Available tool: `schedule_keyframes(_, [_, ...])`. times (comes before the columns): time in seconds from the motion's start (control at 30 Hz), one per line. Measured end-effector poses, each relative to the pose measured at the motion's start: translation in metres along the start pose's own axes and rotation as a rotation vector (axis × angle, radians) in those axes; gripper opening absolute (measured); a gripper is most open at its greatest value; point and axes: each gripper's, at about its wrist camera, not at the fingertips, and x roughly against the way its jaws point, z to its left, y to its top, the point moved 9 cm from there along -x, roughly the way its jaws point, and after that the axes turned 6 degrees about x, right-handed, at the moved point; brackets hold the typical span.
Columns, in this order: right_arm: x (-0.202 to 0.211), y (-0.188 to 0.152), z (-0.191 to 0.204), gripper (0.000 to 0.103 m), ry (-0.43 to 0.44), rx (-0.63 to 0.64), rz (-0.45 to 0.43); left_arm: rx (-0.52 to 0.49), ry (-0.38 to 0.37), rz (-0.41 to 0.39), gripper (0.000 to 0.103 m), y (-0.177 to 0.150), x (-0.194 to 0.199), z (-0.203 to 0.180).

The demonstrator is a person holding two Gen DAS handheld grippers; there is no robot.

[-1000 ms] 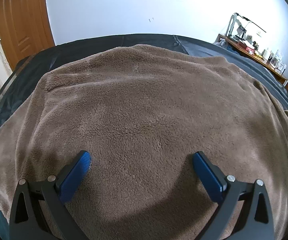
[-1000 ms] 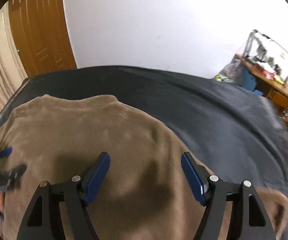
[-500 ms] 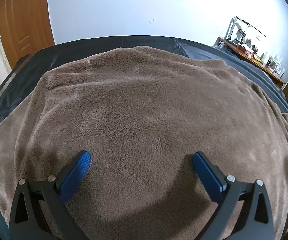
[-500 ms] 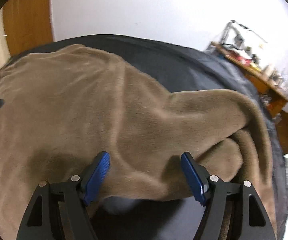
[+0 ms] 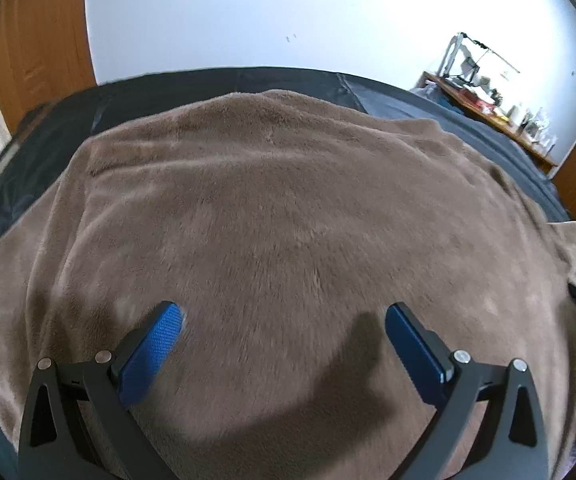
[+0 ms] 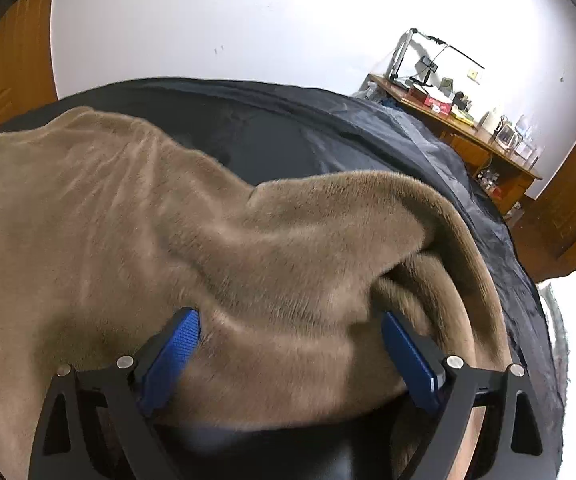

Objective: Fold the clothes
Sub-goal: 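Carry both open grippers around the bed to the fleece's other edge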

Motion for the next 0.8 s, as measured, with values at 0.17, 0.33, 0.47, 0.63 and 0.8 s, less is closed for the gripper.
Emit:
schedule_keyframes(0.17, [0.065,-0.015,0.036,0.093,0.153,0.020,-0.126,-0.022,-0.030,-0.061,0.102,-0.015,0.063,0.016])
schedule_keyframes(0.33, [0.109,-0.029,0.082,0.093,0.236,0.139,-0.230,-0.036,0.019,-0.116,0.102,-0.041,0.114,0.039])
schedule_keyframes(0.47, [0.130,-0.042,0.123,0.093,0.305,0.229,-0.276,0.014,0.040,-0.129,0.102,-0.066,0.141,0.064])
schedule_keyframes(0.63, [0.151,-0.064,0.168,0.093,0.292,0.372,-0.327,0.037,0.049,-0.183,0.102,-0.101,0.185,0.084])
schedule_keyframes(0.8, [0.182,-0.085,0.202,0.093,0.289,0.466,-0.404,-0.045,0.098,-0.212,0.102,-0.145,0.220,0.095])
